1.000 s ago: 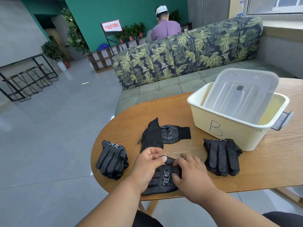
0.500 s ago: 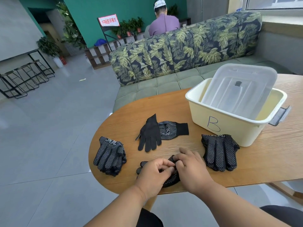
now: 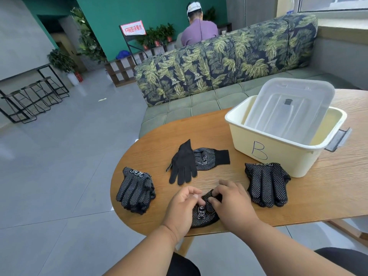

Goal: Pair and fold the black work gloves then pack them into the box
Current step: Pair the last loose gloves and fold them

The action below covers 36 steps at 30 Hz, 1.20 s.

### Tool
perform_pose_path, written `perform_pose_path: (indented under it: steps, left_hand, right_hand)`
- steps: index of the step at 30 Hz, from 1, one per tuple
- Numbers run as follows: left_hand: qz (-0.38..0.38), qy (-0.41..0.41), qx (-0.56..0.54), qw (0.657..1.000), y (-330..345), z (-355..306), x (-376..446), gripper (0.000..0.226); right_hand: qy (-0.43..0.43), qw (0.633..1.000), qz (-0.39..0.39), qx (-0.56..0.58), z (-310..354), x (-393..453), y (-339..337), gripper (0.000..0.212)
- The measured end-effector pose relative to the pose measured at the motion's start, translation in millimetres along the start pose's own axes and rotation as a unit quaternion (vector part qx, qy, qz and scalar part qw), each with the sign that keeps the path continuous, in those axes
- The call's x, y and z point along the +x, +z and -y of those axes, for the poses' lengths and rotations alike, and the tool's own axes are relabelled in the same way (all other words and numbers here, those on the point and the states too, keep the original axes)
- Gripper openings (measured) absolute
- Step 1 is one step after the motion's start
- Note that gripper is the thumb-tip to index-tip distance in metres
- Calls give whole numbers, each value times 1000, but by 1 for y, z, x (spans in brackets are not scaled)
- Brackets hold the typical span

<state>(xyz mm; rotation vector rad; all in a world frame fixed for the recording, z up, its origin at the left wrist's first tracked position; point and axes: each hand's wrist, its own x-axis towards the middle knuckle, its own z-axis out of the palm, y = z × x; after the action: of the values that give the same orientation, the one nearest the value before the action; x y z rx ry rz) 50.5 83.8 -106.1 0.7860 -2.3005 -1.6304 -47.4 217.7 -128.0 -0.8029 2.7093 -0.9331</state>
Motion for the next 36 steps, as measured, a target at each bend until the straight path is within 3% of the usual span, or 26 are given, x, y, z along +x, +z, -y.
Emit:
perform_pose_path:
  steps: [4, 8, 15, 21, 24, 26, 29, 32, 36]
  left_hand:
    - [-36, 50, 146, 987, -2, 8, 4, 28]
    - [32, 114, 348, 930, 0, 15, 0, 45]
    - [80, 82, 481, 869, -2, 14, -7, 56]
    - [71, 101, 474, 872, -6, 15, -11, 59]
    - [-3, 135, 403, 905, -19, 16, -19, 48]
    - [-74, 145, 392, 905, -31, 15, -29, 30]
    - [-123, 61, 395, 908, -48, 11, -46, 11]
    - [-107, -35, 392, 913, -55, 13, -59, 21]
    - [-104, -64, 392, 912, -54, 13, -66, 27]
  right_hand:
    - [-4, 1000, -19, 12, -1, 1, 0, 20]
    - [-7, 999, -34, 41, -3, 0, 1, 24]
    - [-52, 998, -17, 23, -3, -6, -1, 17]
    - [-49, 999, 5, -7, 3, -10, -7, 27]
    - [-52, 998, 13, -42, 6, -14, -9, 40]
    - [-54, 996, 16, -65, 9, -16, -11, 50]
    - [-75, 990, 14, -120, 15, -19, -11, 64]
    - [-85, 983, 19, -161, 20, -21, -8, 77]
    - [-82, 981, 11, -178, 23, -22, -6, 84]
